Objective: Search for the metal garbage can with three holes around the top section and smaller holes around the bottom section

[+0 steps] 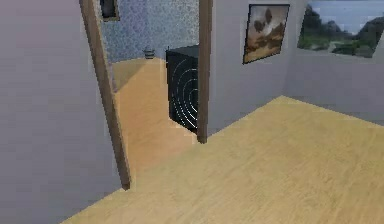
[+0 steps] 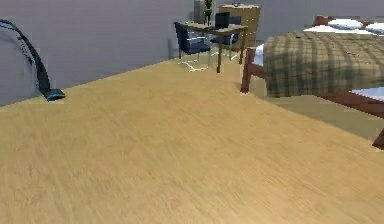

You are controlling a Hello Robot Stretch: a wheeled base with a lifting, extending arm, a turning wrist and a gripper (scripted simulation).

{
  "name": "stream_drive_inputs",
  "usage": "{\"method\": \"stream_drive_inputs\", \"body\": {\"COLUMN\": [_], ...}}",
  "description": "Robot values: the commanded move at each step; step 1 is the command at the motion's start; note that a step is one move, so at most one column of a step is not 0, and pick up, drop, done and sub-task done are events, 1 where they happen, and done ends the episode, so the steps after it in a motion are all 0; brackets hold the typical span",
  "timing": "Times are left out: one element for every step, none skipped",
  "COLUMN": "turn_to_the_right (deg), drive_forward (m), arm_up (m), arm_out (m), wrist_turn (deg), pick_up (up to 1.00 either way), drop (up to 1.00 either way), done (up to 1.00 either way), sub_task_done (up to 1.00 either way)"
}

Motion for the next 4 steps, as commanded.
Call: {"method": "stream_drive_inputs", "body": {"turn_to_the_right": [0.0, 0.0, -18.0, 0.0], "drive_forward": [1.0, 0.3, 0.0, 0.75], "arm_up": [0.0, 0.0, 0.0, 0.0], "arm_out": [0.0, 0.0, 0.0, 0.0], "wrist_turn": [0.0, 0.0, 0.0, 0.0], "pick_up": [0.0, 0.0, 0.0, 0.0], "drop": [0.0, 0.0, 0.0, 0.0], "done": [0.0, 0.0, 0.0, 0.0], "sub_task_done": [0.0, 0.0, 0.0, 0.0]}}
